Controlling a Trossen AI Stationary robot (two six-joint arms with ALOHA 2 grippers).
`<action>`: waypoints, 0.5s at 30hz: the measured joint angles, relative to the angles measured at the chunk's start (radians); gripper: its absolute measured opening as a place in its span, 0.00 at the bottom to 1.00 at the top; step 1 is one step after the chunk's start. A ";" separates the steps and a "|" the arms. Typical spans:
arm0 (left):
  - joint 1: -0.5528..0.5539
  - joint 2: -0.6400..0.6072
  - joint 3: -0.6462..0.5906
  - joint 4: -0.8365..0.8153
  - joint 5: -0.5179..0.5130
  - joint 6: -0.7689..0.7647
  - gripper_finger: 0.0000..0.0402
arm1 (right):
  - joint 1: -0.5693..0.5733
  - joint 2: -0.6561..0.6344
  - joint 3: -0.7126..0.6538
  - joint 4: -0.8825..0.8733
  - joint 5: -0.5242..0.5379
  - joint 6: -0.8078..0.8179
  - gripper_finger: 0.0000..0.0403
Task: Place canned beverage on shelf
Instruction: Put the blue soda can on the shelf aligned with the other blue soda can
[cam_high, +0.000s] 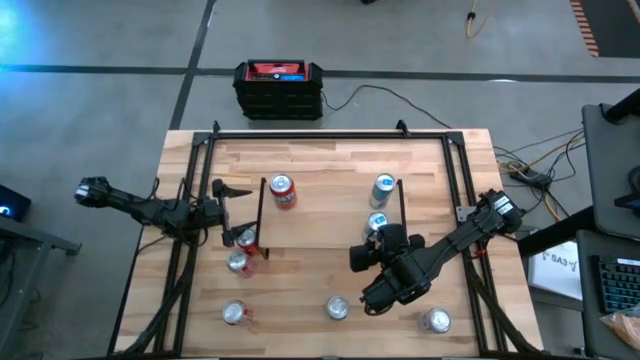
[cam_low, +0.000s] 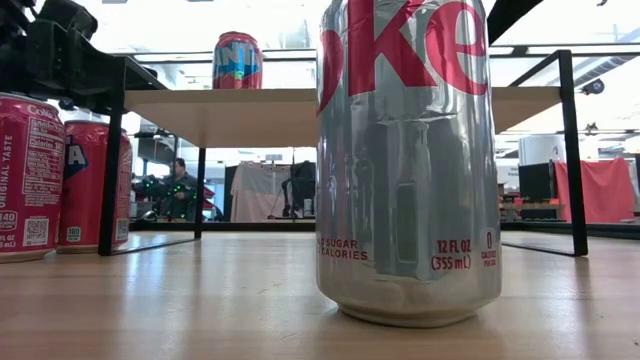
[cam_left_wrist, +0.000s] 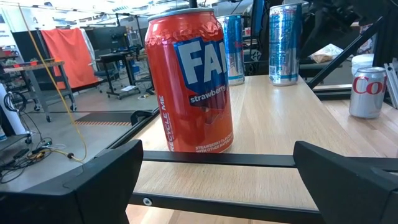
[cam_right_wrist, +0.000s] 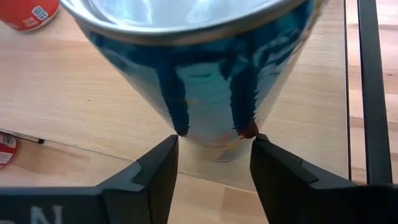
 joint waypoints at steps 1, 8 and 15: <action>0.000 0.000 0.000 0.000 0.000 0.000 1.00 | 0.000 0.000 0.001 0.000 0.000 0.001 0.47; 0.000 0.000 0.000 0.000 0.000 0.000 1.00 | 0.000 0.000 0.008 0.000 0.007 0.001 0.57; 0.000 0.000 0.000 0.000 0.000 0.000 1.00 | -0.001 0.000 0.008 0.000 0.009 -0.001 0.67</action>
